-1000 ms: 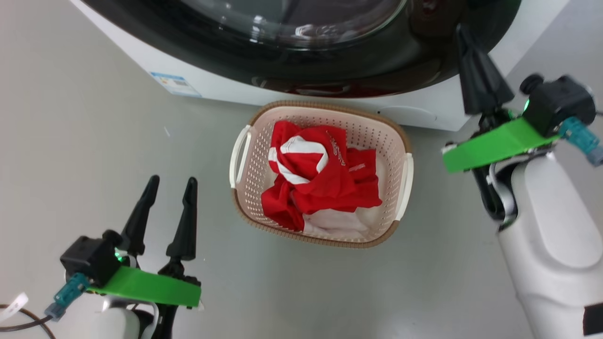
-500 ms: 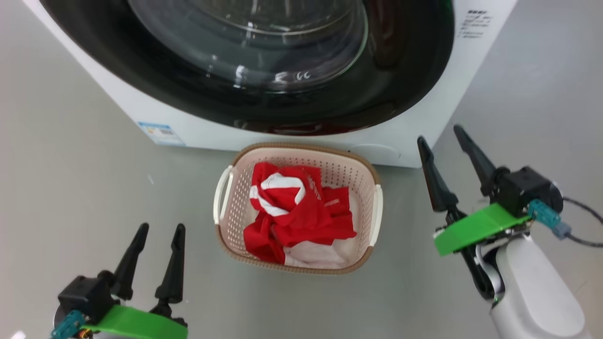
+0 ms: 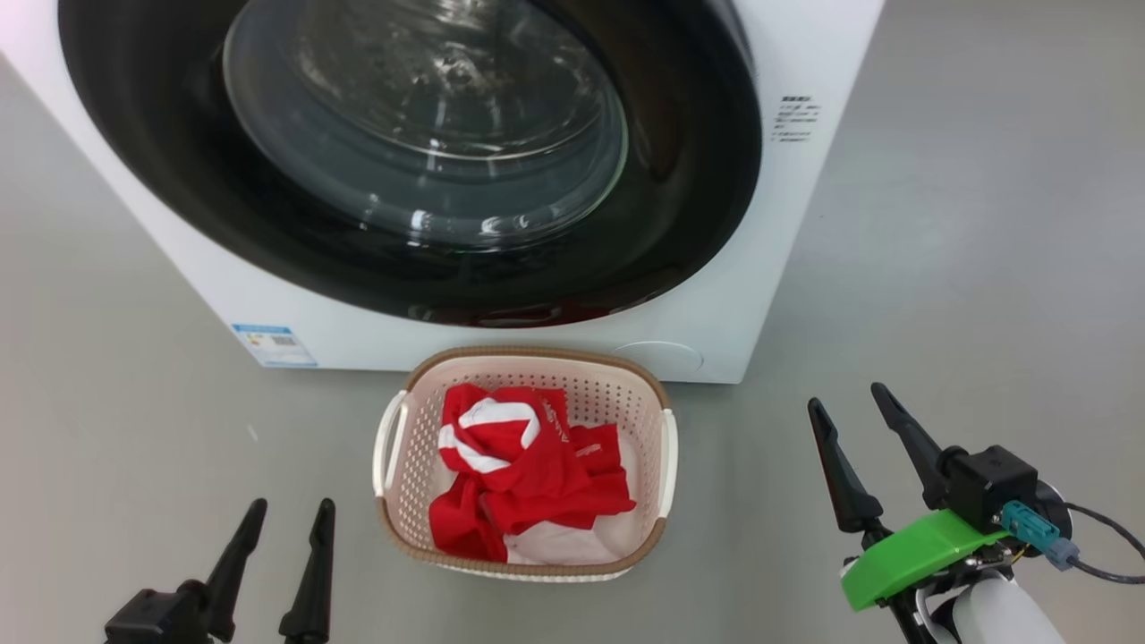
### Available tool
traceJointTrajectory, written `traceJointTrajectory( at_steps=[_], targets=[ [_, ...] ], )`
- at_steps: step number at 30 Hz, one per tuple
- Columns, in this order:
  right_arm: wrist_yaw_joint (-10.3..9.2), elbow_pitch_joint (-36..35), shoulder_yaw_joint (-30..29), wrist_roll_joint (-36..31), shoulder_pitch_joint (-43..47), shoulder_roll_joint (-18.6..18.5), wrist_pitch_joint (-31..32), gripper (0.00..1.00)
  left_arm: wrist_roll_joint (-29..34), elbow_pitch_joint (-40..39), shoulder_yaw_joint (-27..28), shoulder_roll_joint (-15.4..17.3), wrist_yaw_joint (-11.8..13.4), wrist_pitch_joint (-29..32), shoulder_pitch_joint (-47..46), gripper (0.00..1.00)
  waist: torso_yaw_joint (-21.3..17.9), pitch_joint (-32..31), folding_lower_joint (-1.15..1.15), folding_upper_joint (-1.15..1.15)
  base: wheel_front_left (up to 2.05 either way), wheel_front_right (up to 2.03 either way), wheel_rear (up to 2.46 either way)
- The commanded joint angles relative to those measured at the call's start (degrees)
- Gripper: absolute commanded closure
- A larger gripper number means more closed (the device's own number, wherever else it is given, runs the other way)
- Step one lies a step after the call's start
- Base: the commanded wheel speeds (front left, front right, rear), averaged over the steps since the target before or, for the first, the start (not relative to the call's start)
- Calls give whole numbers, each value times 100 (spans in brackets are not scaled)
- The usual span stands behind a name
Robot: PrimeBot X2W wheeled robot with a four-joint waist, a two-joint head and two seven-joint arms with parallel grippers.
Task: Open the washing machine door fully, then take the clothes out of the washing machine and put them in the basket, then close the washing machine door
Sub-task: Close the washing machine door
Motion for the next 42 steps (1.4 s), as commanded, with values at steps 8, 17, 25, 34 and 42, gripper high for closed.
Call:
traceJointTrajectory(
  at_steps=[8,17,25,34,42],
  targets=[
    [-21,-202,32,79,328,21,-36,0,113,-146,343,193,-29,-54,170,0,-378,-372,0,0,0,0,0],
    [-21,-252,-13,100,634,36,-36,0,115,-222,517,194,-29,-54,368,0,-664,-588,0,0,0,0,0],
    [-21,-311,-102,108,903,11,-36,0,204,-316,672,161,-29,-54,568,0,-844,-756,0,0,0,0,0],
    [-21,-368,-187,123,1116,-35,-36,0,266,-340,776,126,-29,-54,722,0,-984,-862,0,0,0,0,0],
    [-21,-422,-276,124,1222,-60,-36,0,296,-351,812,110,-29,-54,809,0,-1067,-913,0,0,0,0,0]
  ],
)
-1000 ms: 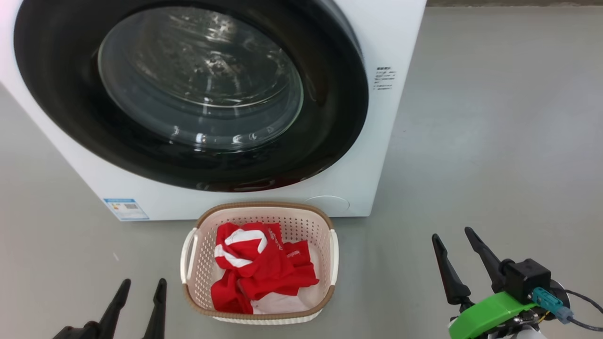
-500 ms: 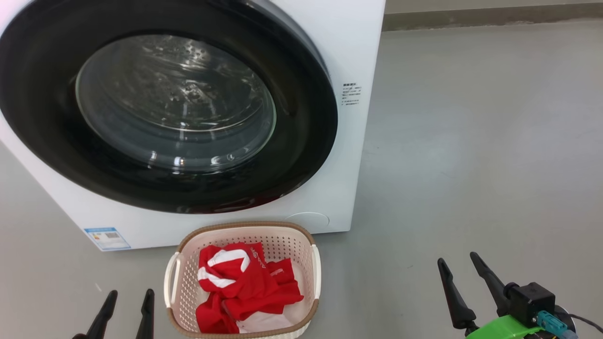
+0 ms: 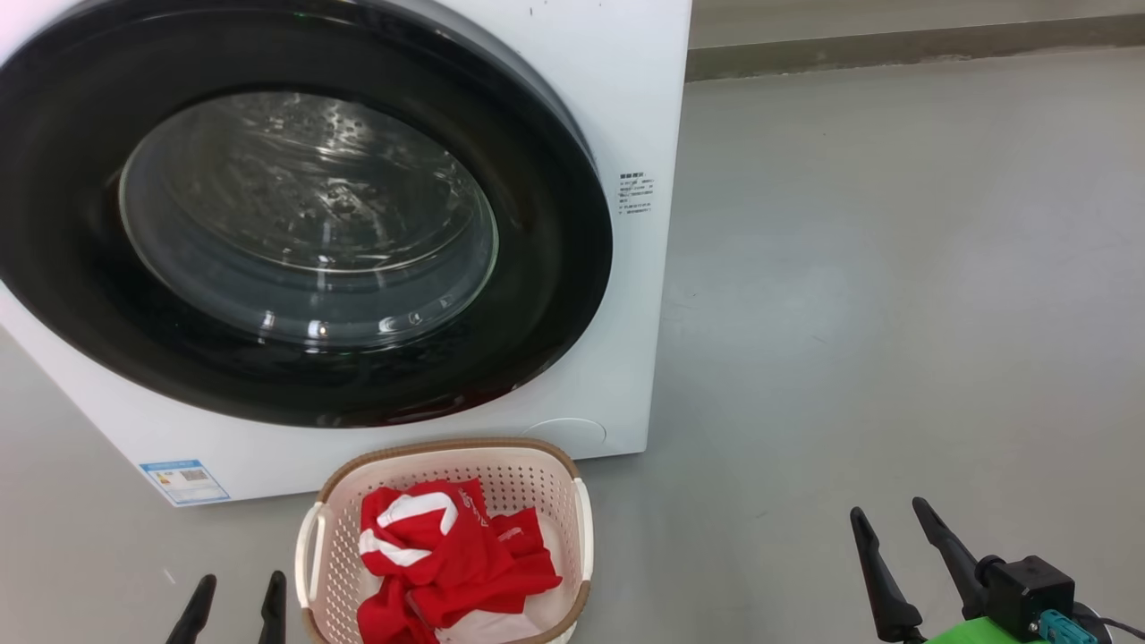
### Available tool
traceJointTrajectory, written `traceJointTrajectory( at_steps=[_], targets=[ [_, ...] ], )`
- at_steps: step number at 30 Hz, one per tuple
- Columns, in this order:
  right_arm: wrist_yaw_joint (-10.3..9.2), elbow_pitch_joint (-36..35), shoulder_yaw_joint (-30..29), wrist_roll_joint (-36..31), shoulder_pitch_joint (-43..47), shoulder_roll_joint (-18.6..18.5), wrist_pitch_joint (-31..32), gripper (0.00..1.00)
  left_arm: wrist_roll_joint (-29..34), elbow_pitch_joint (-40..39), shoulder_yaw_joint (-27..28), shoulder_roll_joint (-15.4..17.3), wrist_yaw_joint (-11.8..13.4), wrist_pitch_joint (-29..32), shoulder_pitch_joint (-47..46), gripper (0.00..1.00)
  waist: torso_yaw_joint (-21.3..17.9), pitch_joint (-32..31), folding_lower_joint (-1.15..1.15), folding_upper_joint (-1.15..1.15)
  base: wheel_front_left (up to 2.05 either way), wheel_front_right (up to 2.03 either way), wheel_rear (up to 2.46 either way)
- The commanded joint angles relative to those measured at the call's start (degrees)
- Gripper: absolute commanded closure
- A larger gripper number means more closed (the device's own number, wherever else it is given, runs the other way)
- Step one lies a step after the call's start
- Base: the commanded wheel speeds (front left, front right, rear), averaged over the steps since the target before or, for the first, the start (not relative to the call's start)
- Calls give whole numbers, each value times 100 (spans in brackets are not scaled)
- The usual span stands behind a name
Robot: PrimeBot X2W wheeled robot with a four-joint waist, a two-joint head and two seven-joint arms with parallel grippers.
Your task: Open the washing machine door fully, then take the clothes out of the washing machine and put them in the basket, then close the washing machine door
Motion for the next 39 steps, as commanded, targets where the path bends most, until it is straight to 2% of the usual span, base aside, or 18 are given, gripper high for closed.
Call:
traceJointTrajectory(
  at_steps=[1,37,38,39],
  targets=[
    [-21,-160,93,67,-64,-75,-36,0,56,-156,223,67,3,-54,-42,0,-14,-3,0,0,0,0,0],
    [-21,-211,17,39,-36,-35,-36,0,63,-203,225,-35,3,-54,-32,0,-22,15,0,0,0,0,0],
    [0,-58,-111,0,16,12,0,100,47,-54,36,-88,0,0,95,100,-22,15,0,0,0,0,0],
    [1,-27,-112,0,14,17,2,100,44,-22,32,-95,0,4,92,100,-21,16,0,0,0,0,0]
  ],
)
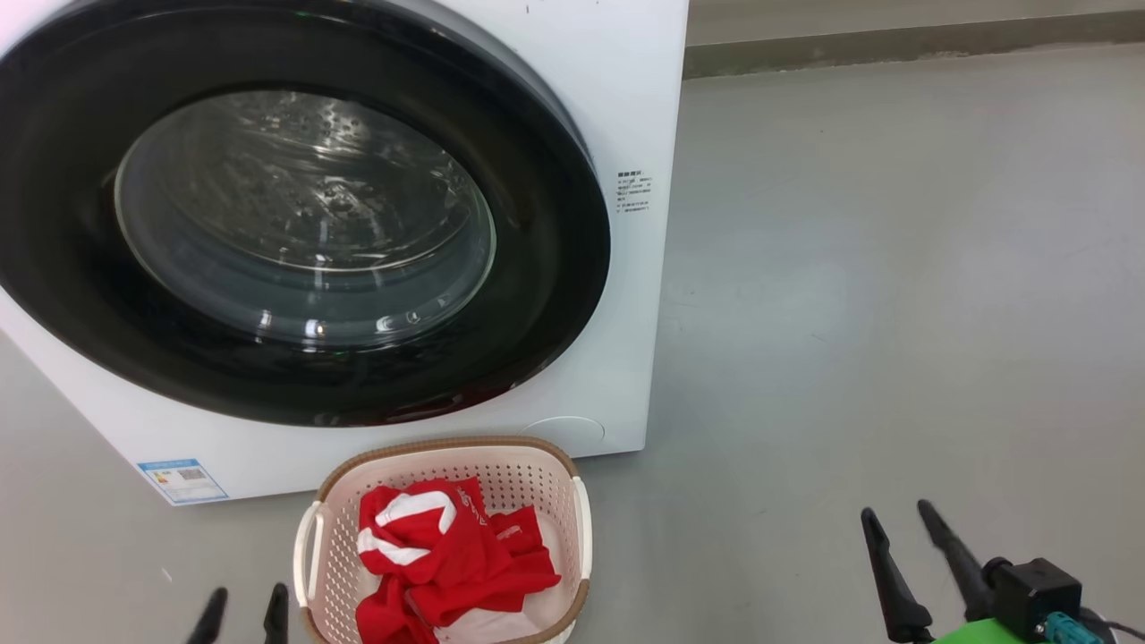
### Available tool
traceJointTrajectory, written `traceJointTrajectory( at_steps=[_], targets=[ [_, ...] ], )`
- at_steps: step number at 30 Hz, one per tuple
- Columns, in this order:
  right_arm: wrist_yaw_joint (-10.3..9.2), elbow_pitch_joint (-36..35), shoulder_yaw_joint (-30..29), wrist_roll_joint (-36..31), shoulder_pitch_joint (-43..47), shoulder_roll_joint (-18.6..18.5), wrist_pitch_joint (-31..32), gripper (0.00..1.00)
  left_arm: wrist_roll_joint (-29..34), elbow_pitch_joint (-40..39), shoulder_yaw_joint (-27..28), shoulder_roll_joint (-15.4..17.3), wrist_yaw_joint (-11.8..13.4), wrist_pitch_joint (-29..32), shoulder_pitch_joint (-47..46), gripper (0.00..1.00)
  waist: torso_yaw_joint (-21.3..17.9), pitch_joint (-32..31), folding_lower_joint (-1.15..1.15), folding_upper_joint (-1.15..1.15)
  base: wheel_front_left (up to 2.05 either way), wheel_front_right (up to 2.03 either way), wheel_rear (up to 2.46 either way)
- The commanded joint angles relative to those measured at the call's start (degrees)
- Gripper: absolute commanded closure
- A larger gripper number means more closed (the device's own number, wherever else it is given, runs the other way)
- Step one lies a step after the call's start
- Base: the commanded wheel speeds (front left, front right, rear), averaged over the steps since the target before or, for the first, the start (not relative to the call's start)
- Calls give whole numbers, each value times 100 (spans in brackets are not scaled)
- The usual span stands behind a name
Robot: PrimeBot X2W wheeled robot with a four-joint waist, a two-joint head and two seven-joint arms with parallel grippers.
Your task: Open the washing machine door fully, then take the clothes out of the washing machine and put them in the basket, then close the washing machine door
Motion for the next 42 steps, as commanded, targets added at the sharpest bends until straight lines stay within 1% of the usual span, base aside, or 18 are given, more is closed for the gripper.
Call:
traceJointTrajectory(
  at_steps=[1,3,7,10,14,19,42],
  targets=[
    [1,93,2,6,2,18,5,100,-10,94,-7,-34,1,25,-1,100,0,0,0,0,0,0,0],
    [1,168,5,9,5,30,6,100,-15,162,-18,-67,1,32,5,100,0,0,0,0,0,0,0],
    [1,480,7,-4,9,97,9,100,-7,453,-77,-235,0,34,12,100,1,0,0,0,0,0,0],
    [1,481,-3,165,-13,103,52,100,-166,466,-68,-250,0,83,-19,100,8,0,1,0,0,0,0],
    [0,444,-21,414,-37,98,118,100,-403,449,-55,-259,0,151,-55,100,19,-11,13,0,0,0,0],
    [-1,413,-41,723,-77,93,198,100,-696,440,-41,-270,0,230,-109,100,33,0,1,0,0,0,0],
    [-5,253,-144,2148,-263,71,579,100,-2058,384,32,-322,1,607,-360,100,97,8,0,0,0,0,0]
  ],
)
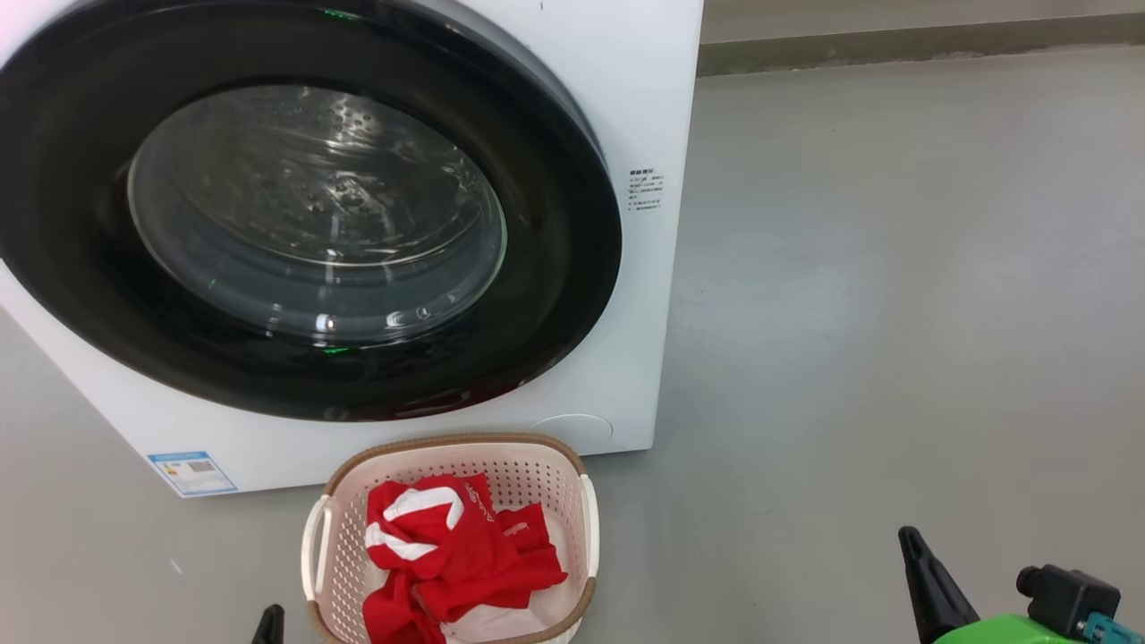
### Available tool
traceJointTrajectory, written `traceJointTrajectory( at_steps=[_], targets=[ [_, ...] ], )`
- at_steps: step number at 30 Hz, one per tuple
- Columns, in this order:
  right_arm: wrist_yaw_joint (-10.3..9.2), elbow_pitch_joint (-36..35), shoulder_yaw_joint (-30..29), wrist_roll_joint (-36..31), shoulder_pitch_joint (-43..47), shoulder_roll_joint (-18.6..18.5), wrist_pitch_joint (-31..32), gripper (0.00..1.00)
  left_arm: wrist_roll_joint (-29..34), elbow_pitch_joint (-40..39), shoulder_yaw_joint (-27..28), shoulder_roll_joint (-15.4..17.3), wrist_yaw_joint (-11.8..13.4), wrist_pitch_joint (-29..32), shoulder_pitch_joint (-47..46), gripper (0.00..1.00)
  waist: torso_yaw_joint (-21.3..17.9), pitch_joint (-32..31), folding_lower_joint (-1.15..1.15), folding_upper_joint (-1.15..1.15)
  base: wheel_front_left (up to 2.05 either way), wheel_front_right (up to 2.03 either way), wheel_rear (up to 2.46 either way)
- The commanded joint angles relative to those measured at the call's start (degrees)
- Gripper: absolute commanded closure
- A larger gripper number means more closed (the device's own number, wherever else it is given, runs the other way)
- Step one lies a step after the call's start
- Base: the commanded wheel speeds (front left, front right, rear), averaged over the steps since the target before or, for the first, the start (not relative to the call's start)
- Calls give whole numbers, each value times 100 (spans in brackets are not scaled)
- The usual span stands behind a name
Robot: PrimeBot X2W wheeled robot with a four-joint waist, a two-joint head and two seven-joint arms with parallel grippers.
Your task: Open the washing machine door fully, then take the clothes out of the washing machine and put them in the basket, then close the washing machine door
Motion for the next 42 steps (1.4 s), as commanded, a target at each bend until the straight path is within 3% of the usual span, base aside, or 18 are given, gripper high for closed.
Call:
traceJointTrajectory(
  at_steps=[1,42],
  targets=[
    [-6,-180,-40,201,-278,-77,43,100,-188,-154,111,35,0,39,-223,100,6,1,-1,0,0,0,0],
    [-13,-470,-238,2725,-601,-105,731,100,-2609,-259,246,-58,1,716,-661,100,119,10,-1,0,0,0,0]
  ],
)
